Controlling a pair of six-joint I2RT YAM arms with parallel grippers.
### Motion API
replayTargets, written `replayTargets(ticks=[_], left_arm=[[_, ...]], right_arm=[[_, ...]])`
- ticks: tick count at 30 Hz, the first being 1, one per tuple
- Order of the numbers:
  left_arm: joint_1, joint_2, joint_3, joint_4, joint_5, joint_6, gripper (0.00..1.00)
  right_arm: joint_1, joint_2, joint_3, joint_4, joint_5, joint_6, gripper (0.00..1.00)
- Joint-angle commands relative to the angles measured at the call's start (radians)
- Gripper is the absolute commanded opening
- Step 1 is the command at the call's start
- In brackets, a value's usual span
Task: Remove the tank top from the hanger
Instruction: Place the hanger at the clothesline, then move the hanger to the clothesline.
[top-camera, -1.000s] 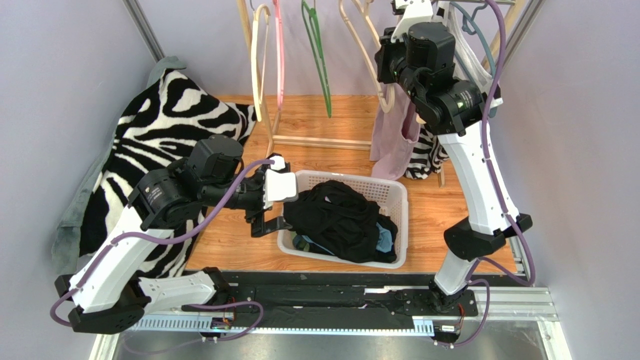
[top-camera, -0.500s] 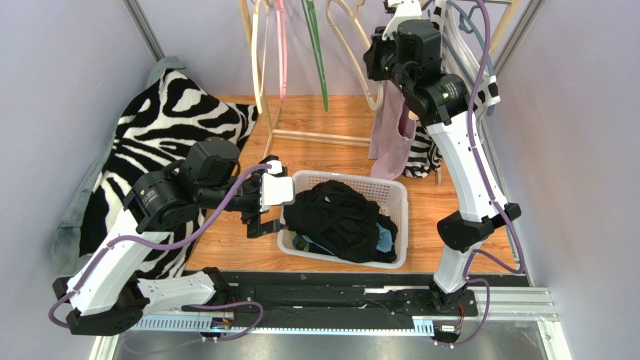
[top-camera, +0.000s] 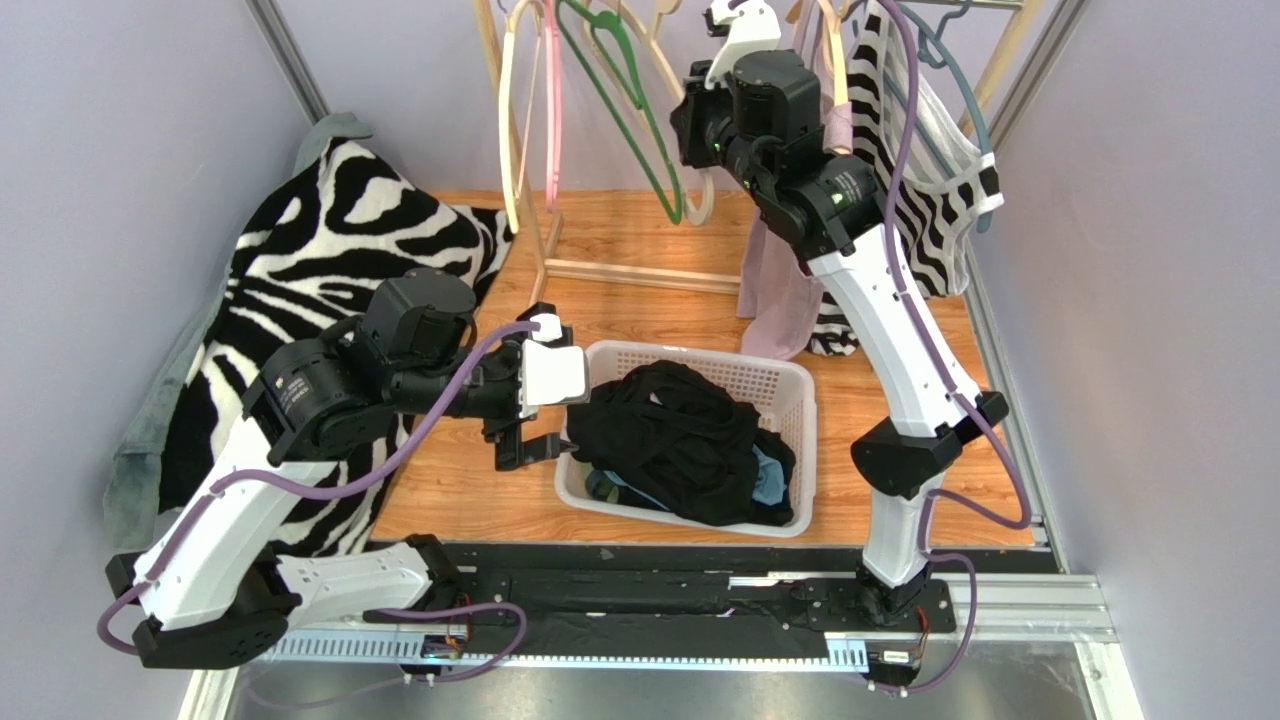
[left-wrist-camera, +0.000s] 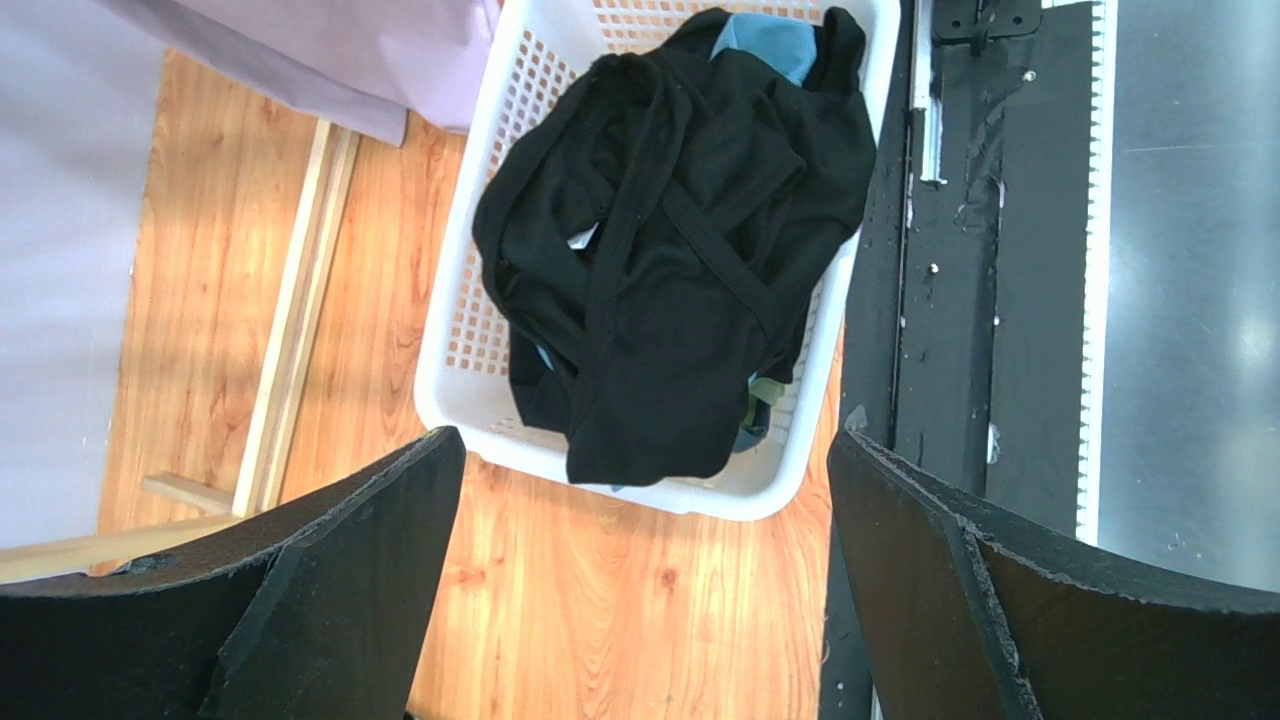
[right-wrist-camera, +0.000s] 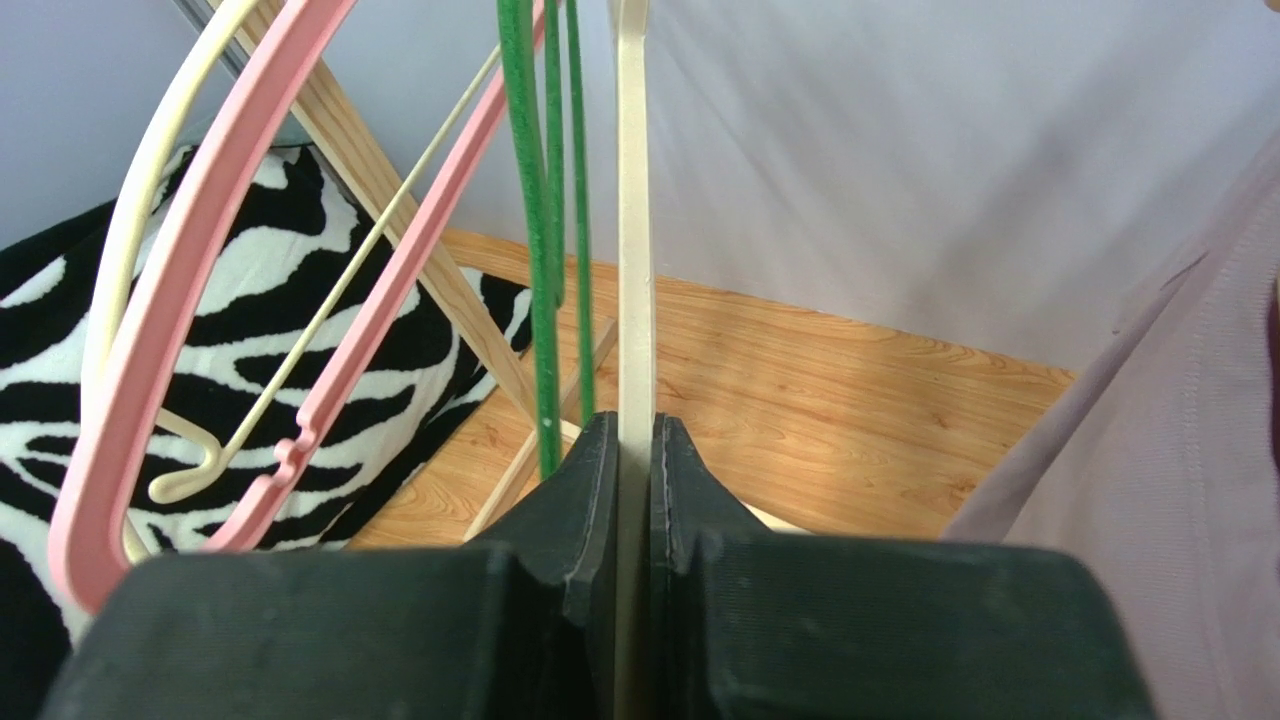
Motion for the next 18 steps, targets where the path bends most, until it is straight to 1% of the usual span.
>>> replayTargets(ticks=[1, 4, 7, 8, 9, 10, 18], left_arm=[[-0.003, -0.009, 0.032, 0.021, -0.01, -0.012, 0.99], [-0.003, -0.011, 0.02, 0.025, -0.011, -0.012, 0.99], [-0.001, -0.01, 0.021, 0.026, -0.013, -0.015, 0.99], [-0.003, -0.011, 0.023, 0.028, -0.014, -0.015, 0.99], [-0.003, -0.011, 0.023, 0.026, -0.016, -0.015, 0.99], [-0.001, -0.011, 0.024, 0.028, -0.017, -0.013, 0.99], [-0.001, -0.002, 0.047, 0.034, -0.03, -0.028, 0.99]], right_arm=[[0.011, 0.011, 0.023, -0.024, 0.02, -0.025, 0.0], [0.009, -0.001, 0.01, -0.024, 0.046, -0.042, 0.0], [0.009, -0.044, -0.019, -0.027, 0.083, -0.063, 0.28], [0.009, -0.061, -0.029, -0.027, 0.089, -0.069, 0.42], [0.008, -0.077, -0.042, -0.027, 0.095, -0.074, 0.46], [0.008, -0.116, -0.062, -0.027, 0.104, -0.08, 0.48], [-0.038, -0.283, -0.085, -0.054, 0.138, -0.145, 0.49]])
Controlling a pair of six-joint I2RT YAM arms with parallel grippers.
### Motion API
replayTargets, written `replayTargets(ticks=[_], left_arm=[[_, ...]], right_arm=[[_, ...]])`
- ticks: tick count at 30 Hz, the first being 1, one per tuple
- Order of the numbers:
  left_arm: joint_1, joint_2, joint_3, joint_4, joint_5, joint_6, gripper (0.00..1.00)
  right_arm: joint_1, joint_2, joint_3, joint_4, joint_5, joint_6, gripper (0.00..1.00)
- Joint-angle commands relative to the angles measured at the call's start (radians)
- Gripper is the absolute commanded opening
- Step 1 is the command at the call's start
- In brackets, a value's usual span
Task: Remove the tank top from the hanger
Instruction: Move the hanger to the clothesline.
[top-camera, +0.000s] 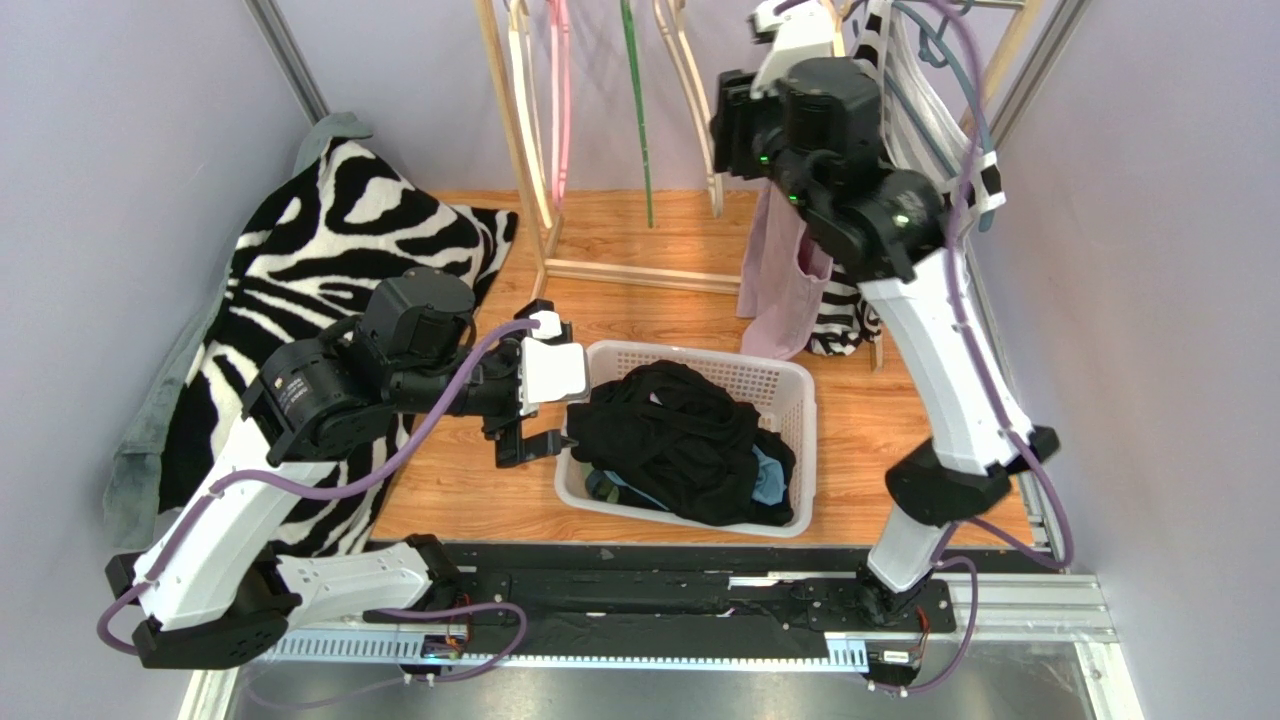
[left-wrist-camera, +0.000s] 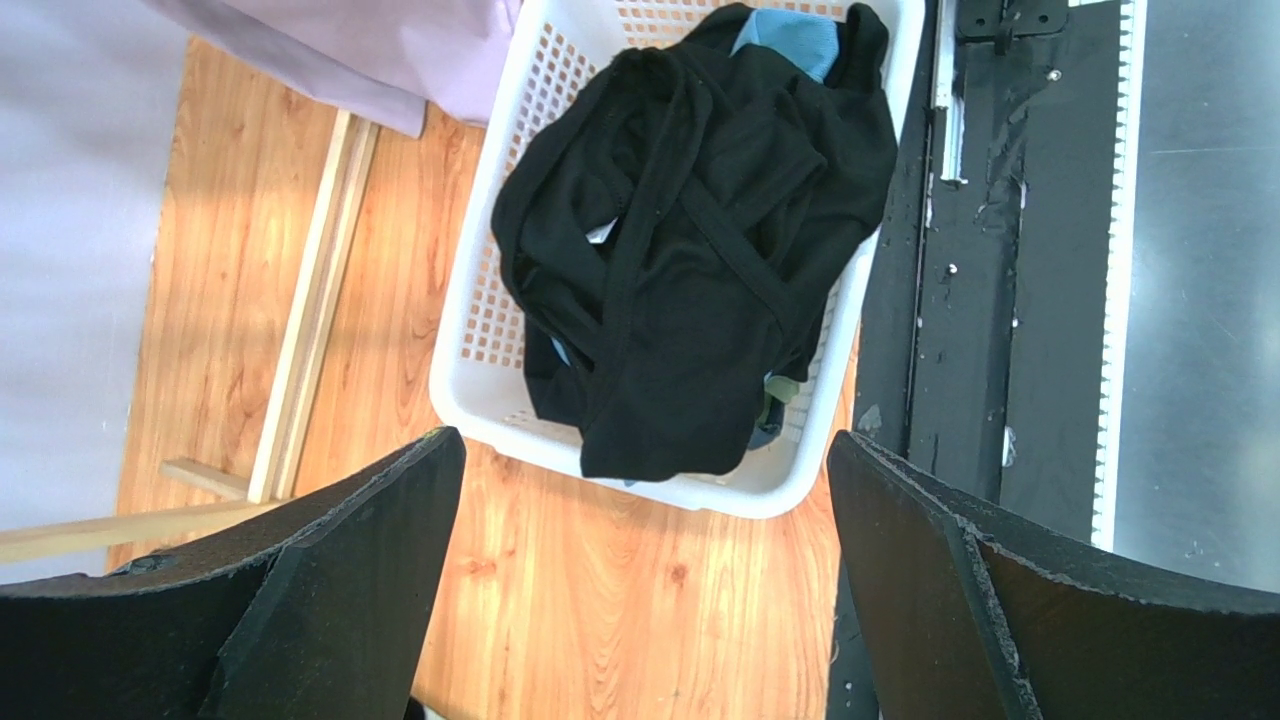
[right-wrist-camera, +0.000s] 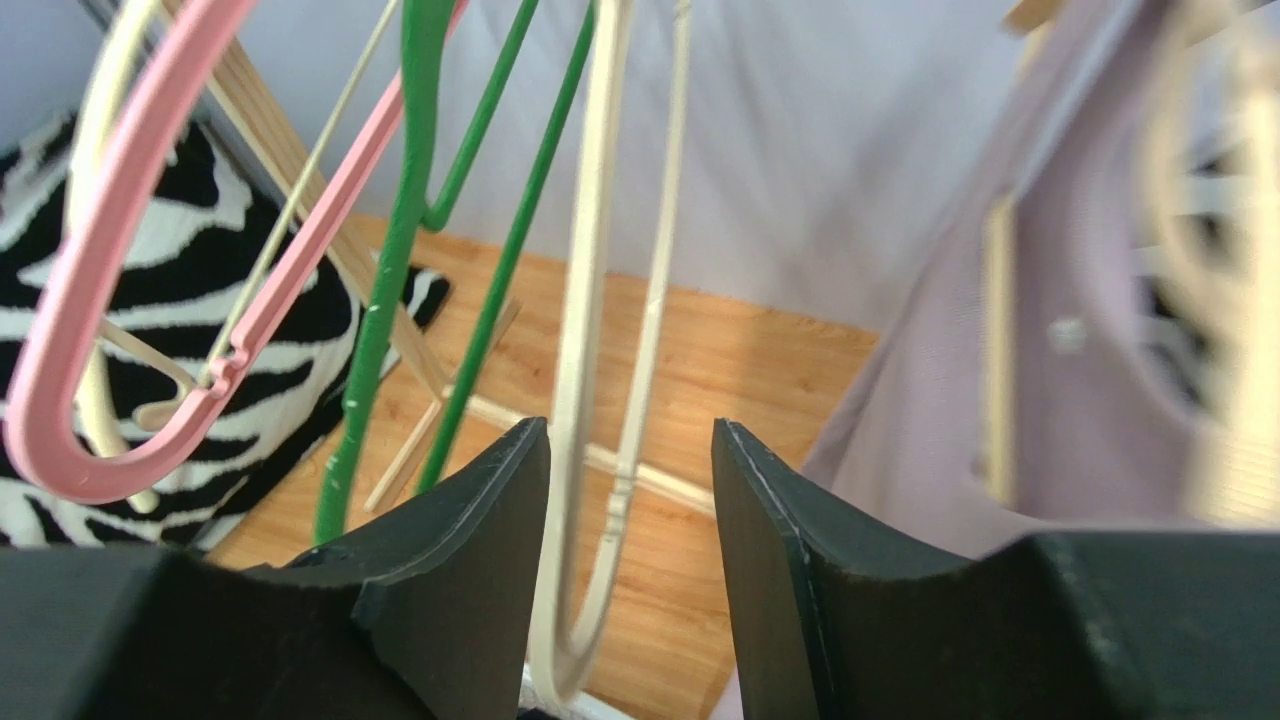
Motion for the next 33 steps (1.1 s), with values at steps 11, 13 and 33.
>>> replayTargets(ticks=[11, 13, 33], left_arm=[[-0.001, 0.005, 0.052, 0.022, -0.006, -0.023, 0.99], [0.0, 0.004, 0.053, 0.021, -0.006, -0.024, 0.99], [0.0, 0.007, 0.052, 0.021, -0.008, -0.018, 0.99]], right_arm=[[-0.136, -0.282, -0.217, 0.035, 0.057, -0.046, 0.58], [-0.153, -0.282, -0.241, 0.035, 0.043, -0.039, 0.6], [-0.235, -0.265, -0.356, 0.151, 0.028, -0.06, 0.0]])
